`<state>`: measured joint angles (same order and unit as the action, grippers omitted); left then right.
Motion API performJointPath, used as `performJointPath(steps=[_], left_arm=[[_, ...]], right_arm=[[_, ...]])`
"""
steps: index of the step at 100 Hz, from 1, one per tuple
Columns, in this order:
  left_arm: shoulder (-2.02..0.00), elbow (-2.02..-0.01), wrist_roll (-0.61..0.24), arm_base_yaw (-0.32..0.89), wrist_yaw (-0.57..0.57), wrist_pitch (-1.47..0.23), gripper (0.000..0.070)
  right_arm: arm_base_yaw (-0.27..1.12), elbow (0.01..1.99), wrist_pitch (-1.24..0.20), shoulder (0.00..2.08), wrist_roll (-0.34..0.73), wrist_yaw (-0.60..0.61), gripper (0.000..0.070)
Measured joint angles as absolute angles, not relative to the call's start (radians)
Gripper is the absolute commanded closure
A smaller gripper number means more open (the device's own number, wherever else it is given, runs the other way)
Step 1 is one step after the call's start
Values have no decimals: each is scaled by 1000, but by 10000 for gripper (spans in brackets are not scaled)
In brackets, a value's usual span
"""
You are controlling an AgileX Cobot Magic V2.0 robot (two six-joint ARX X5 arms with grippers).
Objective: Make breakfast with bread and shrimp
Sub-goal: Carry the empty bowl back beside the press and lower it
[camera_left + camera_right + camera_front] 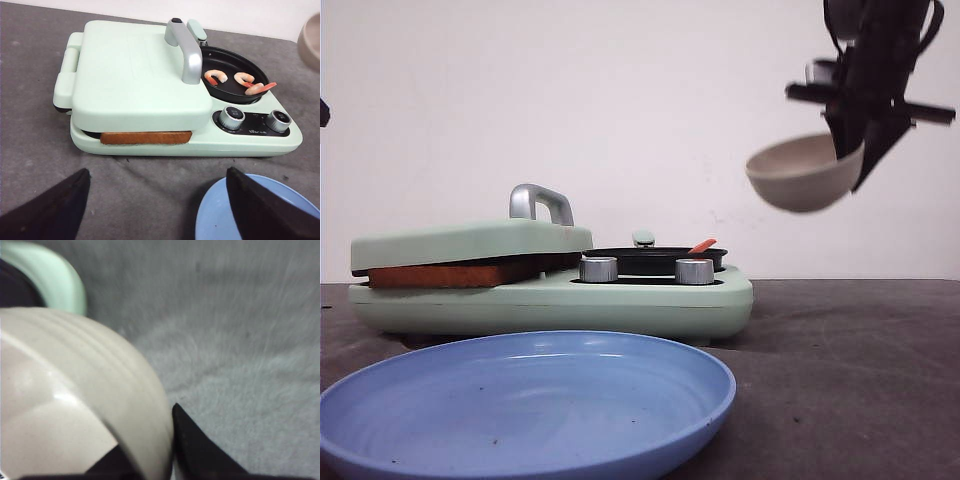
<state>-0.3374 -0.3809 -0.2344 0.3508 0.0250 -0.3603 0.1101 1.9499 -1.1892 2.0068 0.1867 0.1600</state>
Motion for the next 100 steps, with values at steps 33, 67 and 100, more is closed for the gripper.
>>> performJointPath(steps=[33,67,100], left_arm=[[-337,-381,-234,351,25,-361,230],[-337,-381,-234,351,25,-362,230],[-337,-381,-234,351,25,-362,230]], right_arm=[[105,1699,-1032,2007,179,234,697],[35,1577,-971,2007,138,328,697],[-8,1557,-967,2007,101,371,698]])
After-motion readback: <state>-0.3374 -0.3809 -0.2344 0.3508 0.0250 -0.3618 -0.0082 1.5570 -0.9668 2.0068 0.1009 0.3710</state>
